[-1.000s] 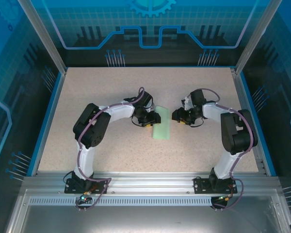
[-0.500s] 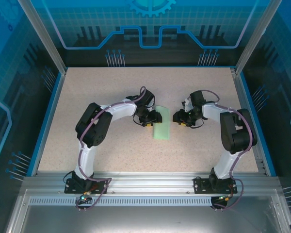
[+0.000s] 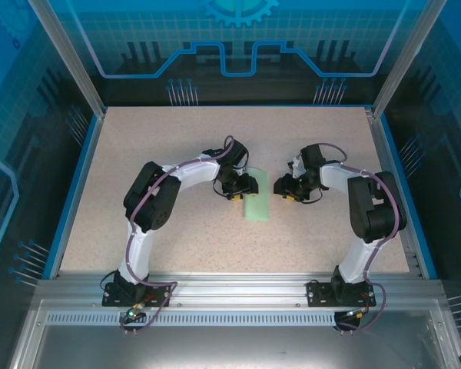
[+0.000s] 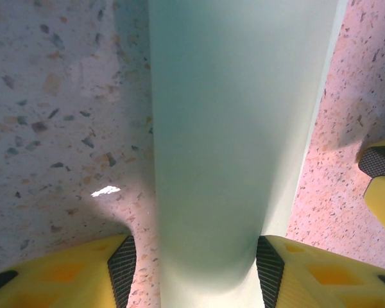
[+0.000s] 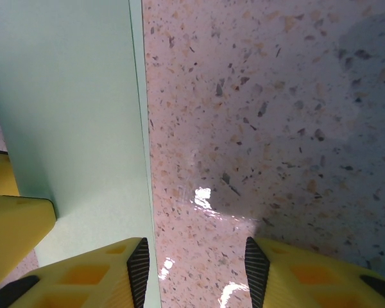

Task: Fold a paper plane with a square sheet of paper (fold left side to right side)
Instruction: First fold in half a square sheet of paper at the center of the table, then hold the square sheet of paper at the center of the table.

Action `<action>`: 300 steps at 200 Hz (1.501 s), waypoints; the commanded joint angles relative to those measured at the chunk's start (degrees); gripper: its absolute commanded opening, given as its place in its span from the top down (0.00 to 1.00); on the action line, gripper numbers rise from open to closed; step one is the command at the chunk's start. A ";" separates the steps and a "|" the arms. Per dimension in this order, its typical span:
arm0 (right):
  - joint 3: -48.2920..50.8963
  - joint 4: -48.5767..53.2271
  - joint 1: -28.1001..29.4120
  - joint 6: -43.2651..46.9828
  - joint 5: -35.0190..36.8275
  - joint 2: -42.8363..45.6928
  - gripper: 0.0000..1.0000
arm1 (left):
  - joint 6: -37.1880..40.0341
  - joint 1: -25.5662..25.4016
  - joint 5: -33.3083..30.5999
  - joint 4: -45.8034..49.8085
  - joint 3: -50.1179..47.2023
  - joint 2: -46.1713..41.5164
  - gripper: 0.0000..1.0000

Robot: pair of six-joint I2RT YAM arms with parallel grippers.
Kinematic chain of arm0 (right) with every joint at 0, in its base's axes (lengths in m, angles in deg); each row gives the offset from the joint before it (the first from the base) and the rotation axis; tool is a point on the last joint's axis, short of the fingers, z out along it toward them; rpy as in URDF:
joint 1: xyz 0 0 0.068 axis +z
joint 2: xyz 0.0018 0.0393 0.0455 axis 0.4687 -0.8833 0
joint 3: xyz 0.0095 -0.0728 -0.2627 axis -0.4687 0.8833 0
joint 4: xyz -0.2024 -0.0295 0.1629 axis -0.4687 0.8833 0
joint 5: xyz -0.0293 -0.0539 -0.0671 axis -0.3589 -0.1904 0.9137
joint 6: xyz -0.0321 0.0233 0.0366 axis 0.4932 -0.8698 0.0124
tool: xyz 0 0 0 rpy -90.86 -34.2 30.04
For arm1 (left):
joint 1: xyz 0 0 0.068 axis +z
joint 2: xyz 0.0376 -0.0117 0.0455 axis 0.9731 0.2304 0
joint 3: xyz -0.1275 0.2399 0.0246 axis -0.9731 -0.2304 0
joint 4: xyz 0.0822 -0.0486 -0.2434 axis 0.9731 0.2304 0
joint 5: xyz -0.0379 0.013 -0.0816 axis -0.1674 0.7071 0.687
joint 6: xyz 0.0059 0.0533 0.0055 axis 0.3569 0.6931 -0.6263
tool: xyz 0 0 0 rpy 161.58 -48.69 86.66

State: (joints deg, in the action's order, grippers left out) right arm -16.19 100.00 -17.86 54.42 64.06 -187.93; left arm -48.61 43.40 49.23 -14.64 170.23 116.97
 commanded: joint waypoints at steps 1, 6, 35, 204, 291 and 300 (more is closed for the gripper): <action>0.15 1.60 -0.01 1.11 -0.25 -0.24 0.54 | 1.19 -1.54 0.22 0.71 1.46 2.72 0.44; 0.14 1.56 -0.04 1.09 -0.33 -0.24 0.54 | 1.29 -1.55 0.22 0.80 1.47 2.68 0.44; 0.23 1.71 -0.01 1.28 -0.25 -0.25 0.54 | 2.54 -1.73 0.09 1.55 1.55 2.92 0.46; 0.80 -0.52 0.18 0.06 -4.13 1.00 0.57 | 4.19 -1.88 -0.57 3.62 2.36 4.42 0.46; 1.14 -6.91 2.87 -3.47 -12.47 -0.93 0.85 | 4.19 -2.10 -0.75 3.71 2.47 4.64 0.46; 0.88 -7.10 3.39 -3.70 -12.47 -1.49 0.85 | 4.19 -2.14 -0.75 3.74 2.38 4.64 0.46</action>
State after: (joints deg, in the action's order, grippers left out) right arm -15.10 94.56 -16.01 52.14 54.12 -187.93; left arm -45.55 43.07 48.22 -11.62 172.39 118.15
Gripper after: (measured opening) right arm 0.149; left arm 0.538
